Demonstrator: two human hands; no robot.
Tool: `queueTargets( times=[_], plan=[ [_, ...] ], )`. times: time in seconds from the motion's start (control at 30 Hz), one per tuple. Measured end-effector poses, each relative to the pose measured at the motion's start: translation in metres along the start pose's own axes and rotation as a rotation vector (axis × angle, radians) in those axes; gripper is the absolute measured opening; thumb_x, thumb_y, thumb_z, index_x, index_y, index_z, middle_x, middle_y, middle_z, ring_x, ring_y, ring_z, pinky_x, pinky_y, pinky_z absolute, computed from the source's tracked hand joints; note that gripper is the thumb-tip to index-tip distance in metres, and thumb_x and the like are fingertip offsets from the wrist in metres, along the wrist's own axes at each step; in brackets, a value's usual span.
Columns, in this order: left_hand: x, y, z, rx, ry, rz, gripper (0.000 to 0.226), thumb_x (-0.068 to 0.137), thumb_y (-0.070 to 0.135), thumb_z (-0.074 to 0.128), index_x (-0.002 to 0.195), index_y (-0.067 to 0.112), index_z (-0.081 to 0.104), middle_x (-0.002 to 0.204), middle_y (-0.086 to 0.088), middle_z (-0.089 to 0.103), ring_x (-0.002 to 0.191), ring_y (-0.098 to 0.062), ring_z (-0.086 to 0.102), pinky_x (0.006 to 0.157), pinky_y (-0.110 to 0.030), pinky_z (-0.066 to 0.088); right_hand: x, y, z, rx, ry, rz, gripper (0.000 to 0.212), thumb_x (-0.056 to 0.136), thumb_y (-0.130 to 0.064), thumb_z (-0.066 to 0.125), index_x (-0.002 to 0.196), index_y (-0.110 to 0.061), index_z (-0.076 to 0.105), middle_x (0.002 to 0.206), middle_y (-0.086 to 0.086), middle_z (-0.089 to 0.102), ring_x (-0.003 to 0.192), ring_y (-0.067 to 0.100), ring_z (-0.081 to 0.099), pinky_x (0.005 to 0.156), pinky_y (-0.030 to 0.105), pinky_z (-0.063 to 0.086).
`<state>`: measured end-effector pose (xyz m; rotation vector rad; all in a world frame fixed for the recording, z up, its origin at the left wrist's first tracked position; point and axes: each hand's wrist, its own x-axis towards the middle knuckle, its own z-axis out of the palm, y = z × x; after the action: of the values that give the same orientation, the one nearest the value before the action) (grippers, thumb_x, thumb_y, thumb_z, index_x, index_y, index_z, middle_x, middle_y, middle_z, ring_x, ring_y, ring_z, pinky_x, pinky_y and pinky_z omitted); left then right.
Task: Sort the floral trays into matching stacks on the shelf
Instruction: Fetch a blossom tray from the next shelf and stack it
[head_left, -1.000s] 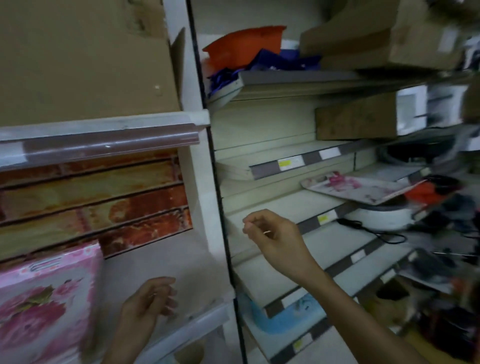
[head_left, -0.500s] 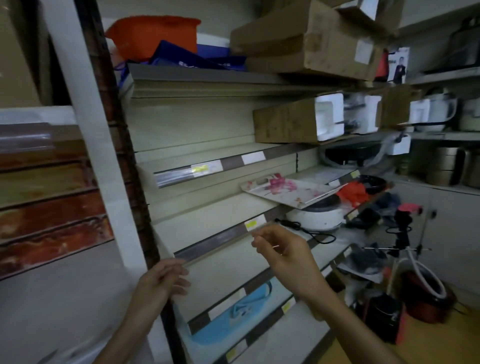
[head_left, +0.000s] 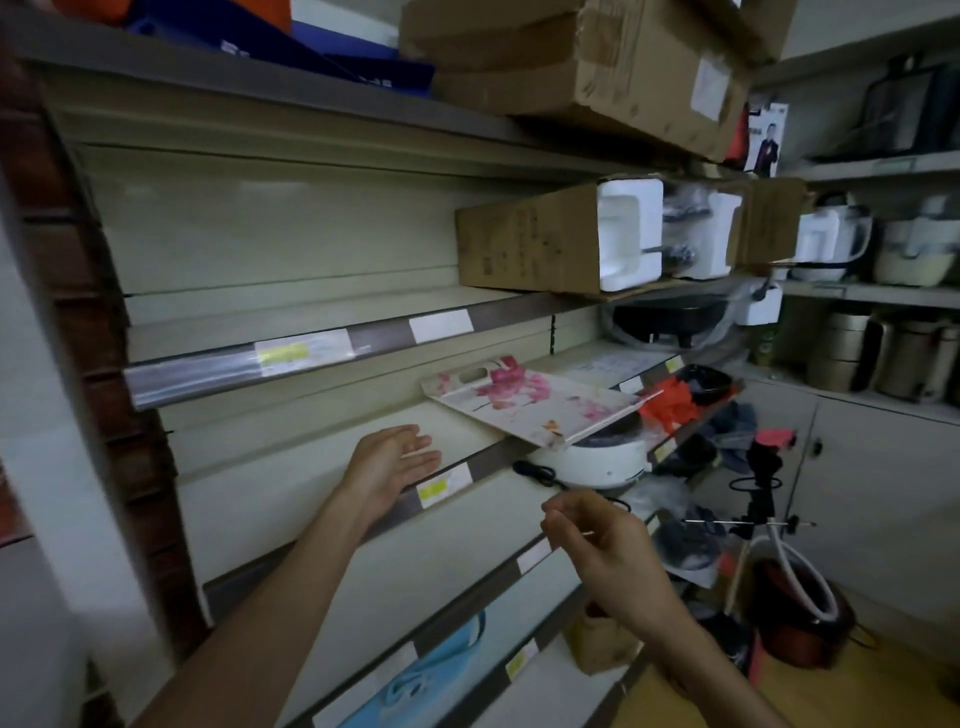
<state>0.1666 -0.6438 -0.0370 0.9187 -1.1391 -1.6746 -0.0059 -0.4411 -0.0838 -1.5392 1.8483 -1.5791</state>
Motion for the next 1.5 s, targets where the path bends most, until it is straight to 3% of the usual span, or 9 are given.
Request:
queueTargets(
  times=[0.13, 0.27, 0.53, 0.83, 1.07, 1.17, 1.3, 1.4, 1.5],
  plan=[
    [0.06, -0.006, 0.036, 0.014, -0.014, -0.073, 0.034, 0.099, 0.003, 0.048, 0.131, -0.009, 0.045, 0.117, -0.028, 0.055, 0.1, -0.044, 0.061, 0.09, -0.045, 0.05, 0.042, 0.028, -0.01, -0.077, 0.007, 0.035, 0.008, 0.094, -0.025, 0.062, 0.095, -0.024, 0.07, 0.085, -0.01, 0.074, 0.08, 0.002, 0.068, 0.073, 0.024, 0.056],
    [0.11, -0.012, 0.062, 0.058, 0.009, -0.117, 0.039, 0.096, 0.005, 0.051, 0.131, -0.011, 0.042, 0.109, -0.03, 0.057, 0.087, -0.042, 0.064, 0.082, -0.046, 0.053, 0.074, 0.051, -0.017, -0.125, 0.018, 0.047, 0.008, 0.095, -0.025, 0.06, 0.094, -0.024, 0.068, 0.083, -0.006, 0.074, 0.074, 0.003, 0.068, 0.067, 0.019, 0.054],
    [0.157, -0.036, 0.109, 0.079, 0.044, -0.203, 0.032, 0.095, -0.004, 0.044, 0.128, -0.006, 0.048, 0.103, -0.027, 0.064, 0.095, -0.042, 0.064, 0.082, -0.052, 0.053, 0.113, 0.092, -0.026, -0.174, 0.037, 0.062, 0.008, 0.094, -0.027, 0.061, 0.092, -0.026, 0.069, 0.087, -0.012, 0.073, 0.082, -0.001, 0.067, 0.075, 0.028, 0.056],
    [0.171, -0.049, 0.137, 0.105, 0.172, -0.105, 0.031, 0.09, -0.013, 0.039, 0.117, -0.004, 0.053, 0.098, -0.024, 0.067, 0.07, -0.034, 0.066, 0.056, -0.043, 0.059, 0.138, 0.106, -0.05, -0.161, 0.013, 0.029, 0.01, 0.095, -0.03, 0.058, 0.089, -0.03, 0.066, 0.081, -0.002, 0.07, 0.073, 0.012, 0.066, 0.068, 0.037, 0.056],
    [0.138, -0.029, 0.134, 0.149, 0.26, 0.03, 0.025, 0.094, -0.01, 0.037, 0.106, -0.007, 0.058, 0.077, -0.012, 0.061, 0.061, -0.022, 0.059, 0.031, -0.021, 0.046, 0.174, 0.088, -0.083, -0.113, 0.029, -0.078, 0.012, 0.096, -0.021, 0.058, 0.09, -0.028, 0.066, 0.085, -0.012, 0.07, 0.08, 0.004, 0.066, 0.068, 0.022, 0.054],
    [0.124, -0.024, 0.12, 0.172, 0.307, 0.07, 0.027, 0.093, -0.011, 0.034, 0.098, -0.006, 0.06, 0.078, -0.015, 0.063, 0.054, -0.024, 0.064, 0.035, -0.024, 0.051, 0.194, 0.079, -0.097, -0.137, 0.07, -0.133, 0.011, 0.097, -0.02, 0.056, 0.096, -0.023, 0.066, 0.082, -0.014, 0.07, 0.08, -0.002, 0.066, 0.065, 0.012, 0.051],
    [0.111, -0.024, 0.091, 0.271, 0.362, 0.119, 0.027, 0.095, -0.003, 0.037, 0.105, -0.006, 0.062, 0.097, -0.023, 0.066, 0.07, -0.03, 0.064, 0.057, -0.033, 0.058, 0.221, 0.078, -0.105, -0.124, 0.076, -0.101, 0.011, 0.097, -0.02, 0.055, 0.094, -0.02, 0.066, 0.082, -0.01, 0.071, 0.072, 0.002, 0.068, 0.062, 0.016, 0.053],
    [0.093, -0.024, 0.075, 0.363, 0.414, 0.174, 0.024, 0.097, 0.002, 0.039, 0.105, -0.001, 0.062, 0.102, -0.021, 0.066, 0.075, -0.03, 0.063, 0.071, -0.036, 0.054, 0.238, 0.082, -0.104, -0.151, 0.043, -0.087, 0.011, 0.097, -0.018, 0.054, 0.093, -0.017, 0.064, 0.084, -0.005, 0.07, 0.074, 0.003, 0.065, 0.055, 0.004, 0.044],
    [0.071, -0.03, 0.063, 0.377, 0.451, 0.199, 0.021, 0.098, 0.007, 0.042, 0.107, 0.006, 0.062, 0.103, -0.019, 0.066, 0.079, -0.031, 0.063, 0.076, -0.038, 0.053, 0.252, 0.089, -0.097, -0.213, 0.005, -0.041, 0.011, 0.095, -0.02, 0.056, 0.091, -0.015, 0.065, 0.085, -0.004, 0.067, 0.077, 0.01, 0.06, 0.059, 0.013, 0.039]
  ],
)
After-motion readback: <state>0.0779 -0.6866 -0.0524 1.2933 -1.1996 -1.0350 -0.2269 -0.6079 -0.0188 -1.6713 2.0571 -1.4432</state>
